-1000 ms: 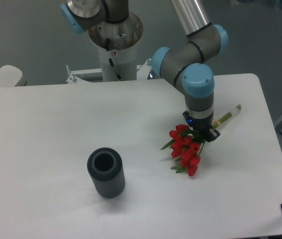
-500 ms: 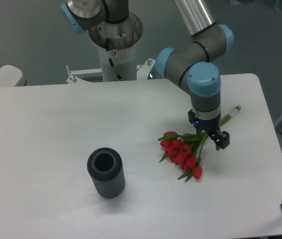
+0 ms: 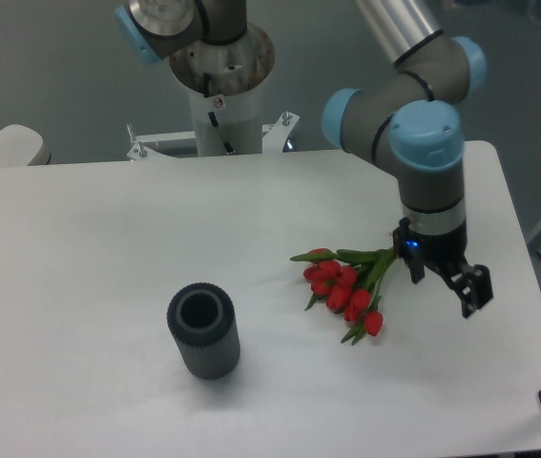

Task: Place the flowers on the table
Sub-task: 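Open the gripper to release the tulips and lift away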

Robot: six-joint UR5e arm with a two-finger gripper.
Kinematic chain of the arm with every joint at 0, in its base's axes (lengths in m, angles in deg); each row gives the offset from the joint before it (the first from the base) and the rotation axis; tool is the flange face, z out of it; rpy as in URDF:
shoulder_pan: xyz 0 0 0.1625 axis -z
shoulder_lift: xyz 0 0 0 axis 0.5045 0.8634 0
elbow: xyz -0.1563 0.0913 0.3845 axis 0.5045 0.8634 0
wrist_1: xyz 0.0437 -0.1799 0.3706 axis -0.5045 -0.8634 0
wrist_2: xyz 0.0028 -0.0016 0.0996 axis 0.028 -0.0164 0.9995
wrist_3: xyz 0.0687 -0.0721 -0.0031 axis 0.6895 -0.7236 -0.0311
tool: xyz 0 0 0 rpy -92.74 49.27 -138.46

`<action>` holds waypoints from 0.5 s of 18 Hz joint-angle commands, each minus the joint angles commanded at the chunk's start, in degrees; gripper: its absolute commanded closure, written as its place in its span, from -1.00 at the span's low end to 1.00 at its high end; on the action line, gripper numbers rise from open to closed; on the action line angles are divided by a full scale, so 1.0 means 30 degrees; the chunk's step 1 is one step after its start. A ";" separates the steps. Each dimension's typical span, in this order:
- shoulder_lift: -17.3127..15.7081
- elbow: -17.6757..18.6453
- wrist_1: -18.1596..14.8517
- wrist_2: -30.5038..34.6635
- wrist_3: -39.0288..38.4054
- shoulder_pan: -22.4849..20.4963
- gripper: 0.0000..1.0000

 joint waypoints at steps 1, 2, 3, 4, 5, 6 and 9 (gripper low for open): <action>0.0059 -0.0732 -0.0819 0.0029 0.0204 -0.0029 -1.00; 0.0234 -0.1494 -0.1785 0.0029 0.0322 -0.0087 -1.00; 0.0294 -0.2226 -0.2897 -0.0029 0.0700 -0.0204 -1.00; 0.0381 -0.2901 -0.3981 -0.0030 0.1226 -0.0321 -1.00; 0.0440 -0.3371 -0.4746 -0.0059 0.1985 -0.0525 -1.00; 0.0441 -0.3492 -0.4985 -0.0001 0.2892 -0.0846 -1.00; 0.0412 -0.3669 -0.5396 -0.0059 0.5966 -0.1813 -1.00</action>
